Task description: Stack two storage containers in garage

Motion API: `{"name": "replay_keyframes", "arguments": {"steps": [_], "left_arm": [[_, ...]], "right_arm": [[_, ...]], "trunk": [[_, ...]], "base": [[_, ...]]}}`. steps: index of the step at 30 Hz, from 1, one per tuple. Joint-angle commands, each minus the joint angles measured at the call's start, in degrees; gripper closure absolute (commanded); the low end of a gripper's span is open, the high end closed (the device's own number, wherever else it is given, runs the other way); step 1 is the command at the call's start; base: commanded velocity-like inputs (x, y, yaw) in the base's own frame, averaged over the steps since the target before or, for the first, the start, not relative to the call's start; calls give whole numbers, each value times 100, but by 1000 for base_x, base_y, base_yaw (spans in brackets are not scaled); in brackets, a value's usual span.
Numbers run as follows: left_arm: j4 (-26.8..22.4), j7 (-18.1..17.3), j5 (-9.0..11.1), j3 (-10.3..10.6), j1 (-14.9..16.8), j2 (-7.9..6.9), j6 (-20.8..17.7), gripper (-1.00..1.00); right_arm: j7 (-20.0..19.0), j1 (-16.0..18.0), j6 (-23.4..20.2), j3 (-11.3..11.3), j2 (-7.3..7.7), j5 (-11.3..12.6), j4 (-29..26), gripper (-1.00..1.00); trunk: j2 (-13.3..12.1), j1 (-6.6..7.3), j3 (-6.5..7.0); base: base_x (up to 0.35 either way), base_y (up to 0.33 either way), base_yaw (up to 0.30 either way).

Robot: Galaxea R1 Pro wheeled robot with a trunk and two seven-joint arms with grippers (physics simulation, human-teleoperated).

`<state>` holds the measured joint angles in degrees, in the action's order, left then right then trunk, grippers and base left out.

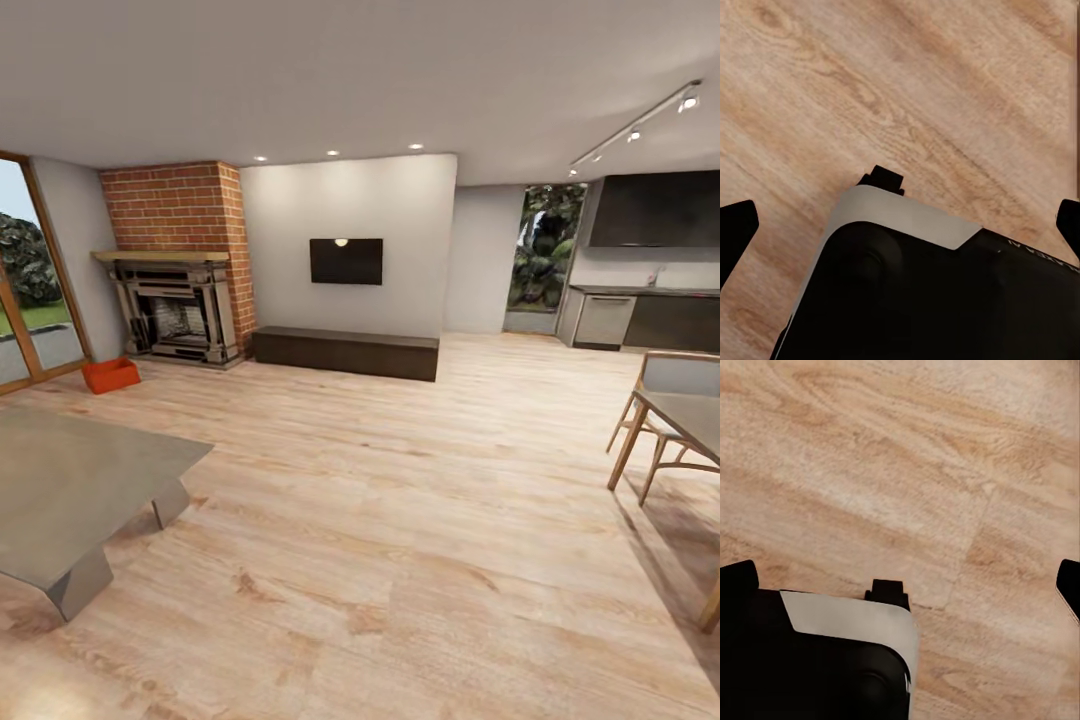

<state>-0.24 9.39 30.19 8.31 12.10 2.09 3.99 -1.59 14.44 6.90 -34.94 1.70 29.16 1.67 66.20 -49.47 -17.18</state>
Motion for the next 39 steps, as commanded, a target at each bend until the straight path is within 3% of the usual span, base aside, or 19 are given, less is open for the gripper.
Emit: {"name": "replay_keyframes", "arguments": {"steps": [1,39], "left_arm": [[1,19,48,48,3,2,15,-100],[0,19,48,48,3,2,22,-100]], "right_arm": [[-17,7,31,-48,-3,55,18,-100],[-17,7,31,-54,47,55,18,-100]], "trunk": [[4,-4,-7],[4,-4,-7]], "base": [[325,0,0],[325,0,0]]}}
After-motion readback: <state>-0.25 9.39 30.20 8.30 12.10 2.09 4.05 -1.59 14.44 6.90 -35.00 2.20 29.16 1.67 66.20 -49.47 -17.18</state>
